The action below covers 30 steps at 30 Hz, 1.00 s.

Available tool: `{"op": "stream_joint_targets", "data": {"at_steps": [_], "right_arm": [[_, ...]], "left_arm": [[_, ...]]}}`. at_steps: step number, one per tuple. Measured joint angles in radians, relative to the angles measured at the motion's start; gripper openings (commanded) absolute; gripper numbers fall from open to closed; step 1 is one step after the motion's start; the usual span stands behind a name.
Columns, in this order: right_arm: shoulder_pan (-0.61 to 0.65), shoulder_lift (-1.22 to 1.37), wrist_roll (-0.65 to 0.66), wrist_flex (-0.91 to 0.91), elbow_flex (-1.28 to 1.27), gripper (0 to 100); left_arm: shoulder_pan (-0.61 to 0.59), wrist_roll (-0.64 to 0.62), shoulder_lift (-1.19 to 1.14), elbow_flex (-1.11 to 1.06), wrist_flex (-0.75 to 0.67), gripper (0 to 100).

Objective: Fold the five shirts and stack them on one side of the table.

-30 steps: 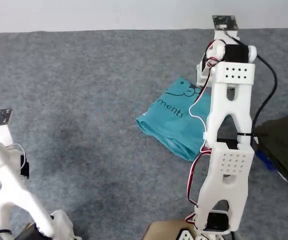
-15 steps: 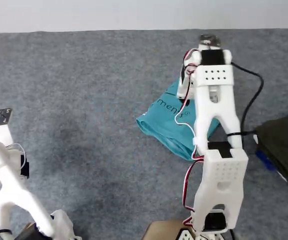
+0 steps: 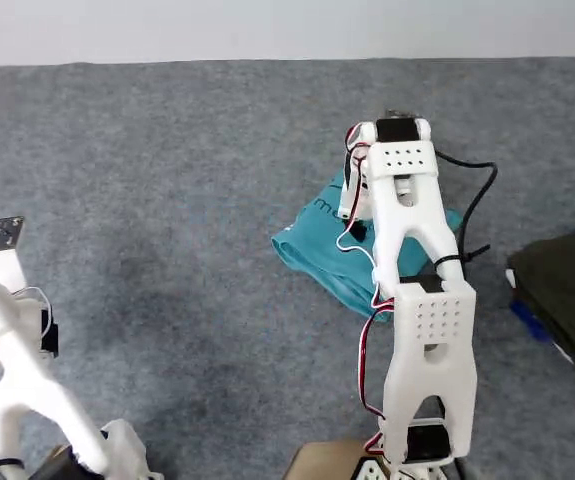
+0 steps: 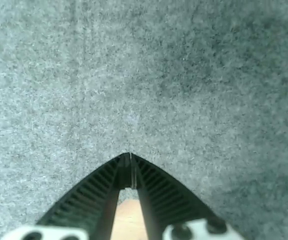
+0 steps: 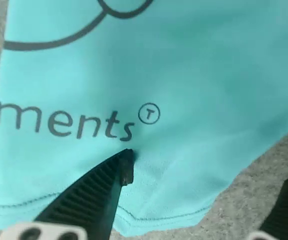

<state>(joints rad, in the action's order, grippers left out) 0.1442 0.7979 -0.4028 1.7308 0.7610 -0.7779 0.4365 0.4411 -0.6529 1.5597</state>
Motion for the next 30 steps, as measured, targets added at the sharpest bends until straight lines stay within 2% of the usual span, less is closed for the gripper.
{"op": "stream_joint_targets", "data": {"at_steps": [10,19,26,30], "right_arm": [[-0.003,0.110,-0.048,-0.112,0.002,43.4],[-0.008,0.152,-0.054,-0.100,0.021,42.7],[-0.031,0.152,-0.055,-0.069,0.023,18.2],[-0.052,0.152,-0.052,-0.066,0.023,11.5]], "left_arm": [[0.000,0.000,0.000,0.000,0.000,1],[0.000,0.000,0.000,0.000,0.000,1],[0.000,0.000,0.000,0.000,0.000,1],[0.000,0.000,0.000,-0.003,0.000,1]]}}
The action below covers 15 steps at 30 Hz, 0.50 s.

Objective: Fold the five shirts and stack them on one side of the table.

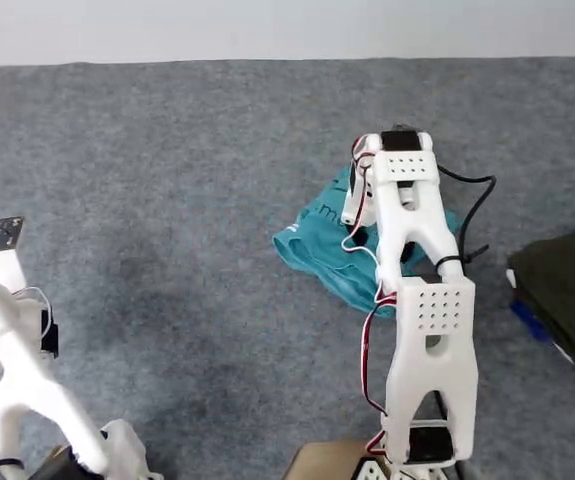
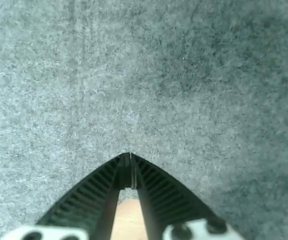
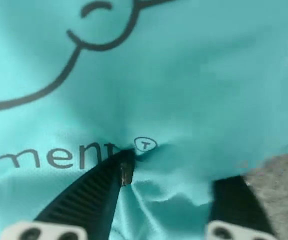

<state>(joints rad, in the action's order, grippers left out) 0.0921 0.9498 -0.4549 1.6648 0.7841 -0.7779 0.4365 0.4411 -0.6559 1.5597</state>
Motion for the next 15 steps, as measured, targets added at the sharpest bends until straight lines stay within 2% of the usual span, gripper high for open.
{"op": "stream_joint_targets", "data": {"at_steps": [4,15], "right_arm": [[-0.021,0.000,0.049,0.005,0.000,0.9],[-0.075,0.025,0.229,0.086,0.101,0.9]], "left_arm": [[0.000,0.000,0.000,0.000,0.000,1],[0.000,0.000,0.000,0.000,0.000,1]]}}
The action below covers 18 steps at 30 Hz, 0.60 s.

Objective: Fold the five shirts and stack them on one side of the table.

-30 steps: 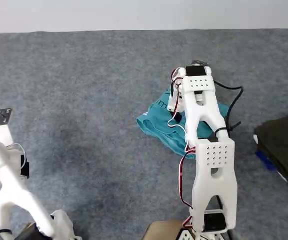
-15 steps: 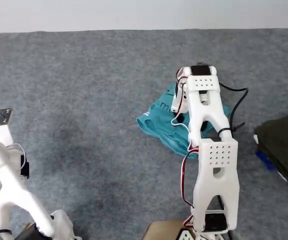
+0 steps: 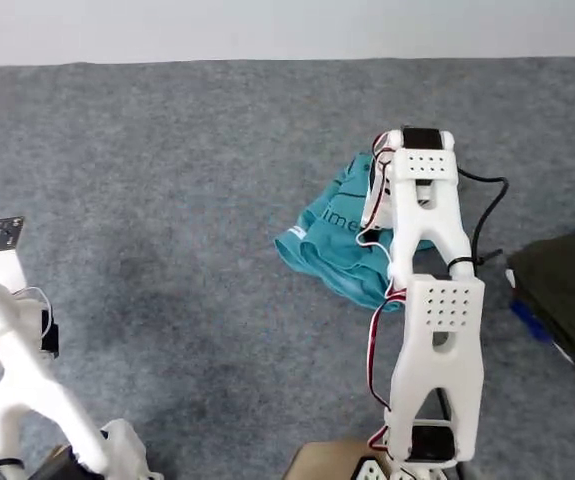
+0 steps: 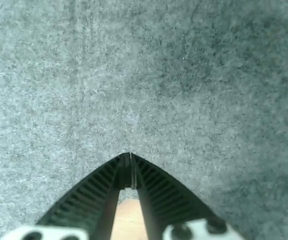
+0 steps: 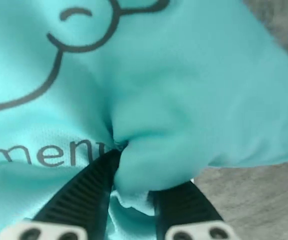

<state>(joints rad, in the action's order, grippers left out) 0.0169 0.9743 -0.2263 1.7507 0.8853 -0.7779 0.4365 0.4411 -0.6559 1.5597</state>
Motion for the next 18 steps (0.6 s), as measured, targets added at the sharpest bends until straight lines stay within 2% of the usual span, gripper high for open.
{"op": "stream_joint_targets", "data": {"at_steps": [6,18], "right_arm": [[-0.074,-0.087,0.114,0.000,0.002,0.9],[-0.146,-0.454,0.172,0.003,0.002,0.9]], "left_arm": [[0.000,0.000,0.000,0.000,0.000,1],[0.000,0.000,0.000,0.000,0.000,1]]}}
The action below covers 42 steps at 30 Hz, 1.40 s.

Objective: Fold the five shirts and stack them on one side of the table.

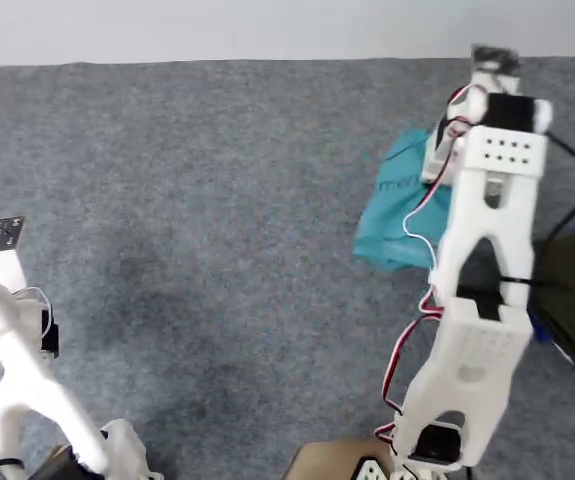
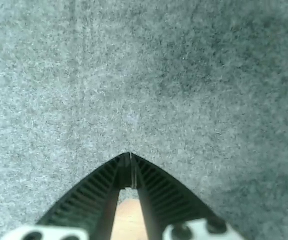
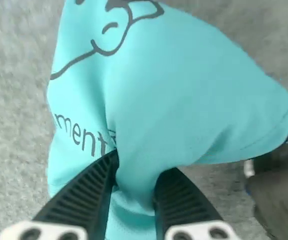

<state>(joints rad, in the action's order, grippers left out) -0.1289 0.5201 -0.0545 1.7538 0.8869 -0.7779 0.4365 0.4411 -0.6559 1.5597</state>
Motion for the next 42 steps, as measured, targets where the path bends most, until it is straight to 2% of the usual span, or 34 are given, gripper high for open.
{"op": "stream_joint_targets", "data": {"at_steps": [8,19,23,33,42], "right_arm": [[-0.138,-0.157,0.051,0.000,0.000,0.9],[-0.353,-0.181,0.101,0.002,0.000,0.9],[-0.391,-0.198,0.103,0.002,-0.011,0.9],[-0.470,-0.313,0.103,0.002,-0.209,0.9],[-0.574,-0.311,0.127,-0.005,-0.224,0.9]], "left_arm": [[0.000,0.000,0.000,0.000,0.000,1],[0.000,0.043,0.000,0.000,-0.009,1],[0.006,0.043,0.000,0.000,-0.020,1],[0.121,0.044,0.000,0.000,-0.020,1],[0.127,0.043,0.000,0.000,-0.020,1]]}}
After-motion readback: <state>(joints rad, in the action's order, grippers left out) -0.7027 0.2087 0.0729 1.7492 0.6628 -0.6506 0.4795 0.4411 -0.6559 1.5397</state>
